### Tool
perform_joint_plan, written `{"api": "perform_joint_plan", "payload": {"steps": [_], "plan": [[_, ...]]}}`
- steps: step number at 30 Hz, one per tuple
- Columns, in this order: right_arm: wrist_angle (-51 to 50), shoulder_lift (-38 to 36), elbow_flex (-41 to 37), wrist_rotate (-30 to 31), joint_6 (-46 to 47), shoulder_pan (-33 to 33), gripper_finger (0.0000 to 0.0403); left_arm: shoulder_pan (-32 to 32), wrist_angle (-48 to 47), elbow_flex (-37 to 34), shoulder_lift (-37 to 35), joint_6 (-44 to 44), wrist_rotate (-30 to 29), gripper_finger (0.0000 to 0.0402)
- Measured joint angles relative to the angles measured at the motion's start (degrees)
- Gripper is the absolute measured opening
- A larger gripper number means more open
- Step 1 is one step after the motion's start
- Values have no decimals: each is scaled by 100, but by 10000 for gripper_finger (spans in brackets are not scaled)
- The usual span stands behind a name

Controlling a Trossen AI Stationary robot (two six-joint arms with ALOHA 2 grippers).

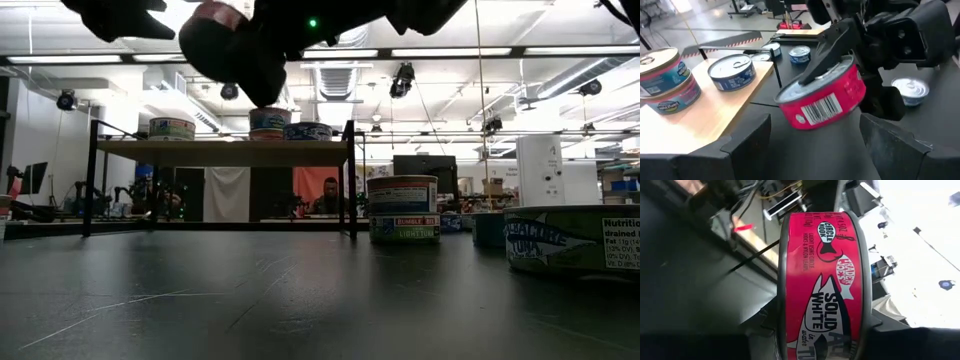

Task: Stack canned seafood by type on shelf
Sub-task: Put the red tuna can on the shelf

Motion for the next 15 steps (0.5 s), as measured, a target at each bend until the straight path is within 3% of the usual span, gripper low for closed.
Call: {"api": "perform_joint_plan", "payload": {"steps": [15], "plan": [[13,-2,0,-80,-85,25,123,2,-2,395,646,-267,-59,288]]}}
